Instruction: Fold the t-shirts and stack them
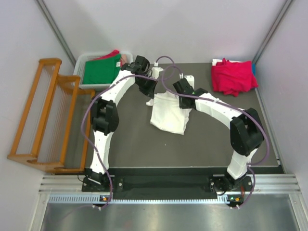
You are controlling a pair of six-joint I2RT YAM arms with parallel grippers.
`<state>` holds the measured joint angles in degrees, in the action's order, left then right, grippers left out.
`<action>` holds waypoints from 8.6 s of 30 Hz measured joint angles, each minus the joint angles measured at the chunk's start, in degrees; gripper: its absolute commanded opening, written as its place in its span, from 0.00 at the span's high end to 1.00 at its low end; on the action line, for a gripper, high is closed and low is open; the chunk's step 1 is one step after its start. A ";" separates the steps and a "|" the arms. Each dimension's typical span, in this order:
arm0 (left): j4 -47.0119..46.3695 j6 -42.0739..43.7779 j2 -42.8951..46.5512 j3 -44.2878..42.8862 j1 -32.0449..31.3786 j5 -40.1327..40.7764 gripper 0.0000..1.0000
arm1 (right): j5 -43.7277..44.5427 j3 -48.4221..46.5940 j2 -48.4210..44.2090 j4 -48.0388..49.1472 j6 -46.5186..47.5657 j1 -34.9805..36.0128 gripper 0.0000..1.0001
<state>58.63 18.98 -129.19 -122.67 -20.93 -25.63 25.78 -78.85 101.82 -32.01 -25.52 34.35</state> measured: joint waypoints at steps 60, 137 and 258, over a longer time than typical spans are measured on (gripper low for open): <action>-15.32 -8.90 37.75 31.76 29.24 -5.07 0.02 | -3.65 -5.38 2.64 -4.00 4.28 5.46 0.34; -13.49 -8.37 38.66 36.06 31.41 -12.72 0.02 | -8.85 -9.49 16.11 -4.85 5.55 16.11 0.22; -10.01 -6.88 38.66 36.11 29.73 -17.64 0.02 | -10.03 -18.10 18.49 -7.65 8.66 9.99 0.26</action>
<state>48.62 12.10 -90.52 -86.56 8.80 -43.27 15.75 -96.95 120.31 -39.66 -16.86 44.34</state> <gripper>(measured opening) 0.982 0.742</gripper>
